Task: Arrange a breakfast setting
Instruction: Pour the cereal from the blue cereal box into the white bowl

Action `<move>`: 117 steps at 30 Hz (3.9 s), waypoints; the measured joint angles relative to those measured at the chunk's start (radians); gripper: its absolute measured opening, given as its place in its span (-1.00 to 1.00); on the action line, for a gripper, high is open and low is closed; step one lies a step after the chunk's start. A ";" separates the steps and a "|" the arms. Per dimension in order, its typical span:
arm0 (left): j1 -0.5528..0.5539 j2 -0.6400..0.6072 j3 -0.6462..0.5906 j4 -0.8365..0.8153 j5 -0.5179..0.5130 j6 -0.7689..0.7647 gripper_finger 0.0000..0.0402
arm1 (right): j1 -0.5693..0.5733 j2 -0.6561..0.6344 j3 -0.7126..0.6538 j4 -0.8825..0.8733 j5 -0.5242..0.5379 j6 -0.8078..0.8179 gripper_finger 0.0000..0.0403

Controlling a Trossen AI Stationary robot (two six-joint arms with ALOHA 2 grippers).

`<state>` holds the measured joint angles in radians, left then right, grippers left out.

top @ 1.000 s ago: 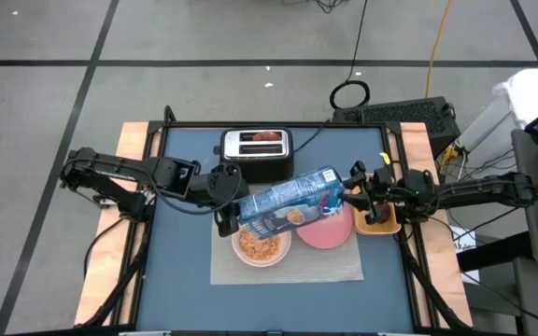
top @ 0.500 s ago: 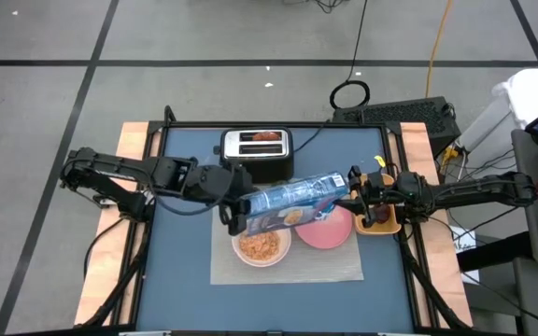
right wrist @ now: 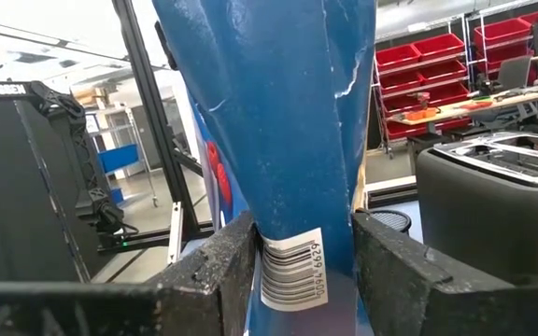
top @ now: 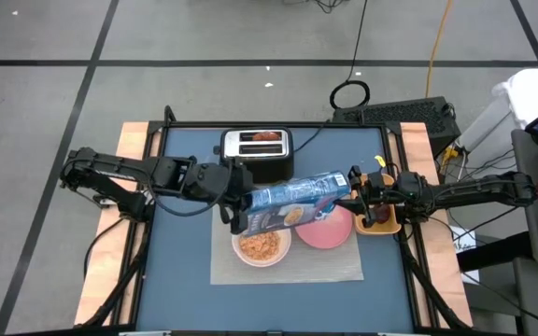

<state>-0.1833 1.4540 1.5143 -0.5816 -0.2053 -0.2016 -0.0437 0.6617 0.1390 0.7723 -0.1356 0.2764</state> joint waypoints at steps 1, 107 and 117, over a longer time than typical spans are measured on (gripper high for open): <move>0.000 0.000 0.000 0.000 -0.007 0.000 -0.90 | 0.000 0.000 0.000 0.000 0.000 0.000 -0.23; 0.480 -0.537 0.000 -0.910 -0.168 -0.727 -1.00 | -0.001 -0.002 0.000 0.001 0.060 -0.034 0.56; 0.492 -0.389 0.000 -0.959 -0.079 -0.803 -1.00 | -0.001 -0.002 0.000 0.000 0.056 -0.034 0.56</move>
<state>0.3089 1.0654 1.5139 -1.5406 -0.2846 -1.0050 -0.0444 0.6598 0.1395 0.7727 -0.0792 0.2420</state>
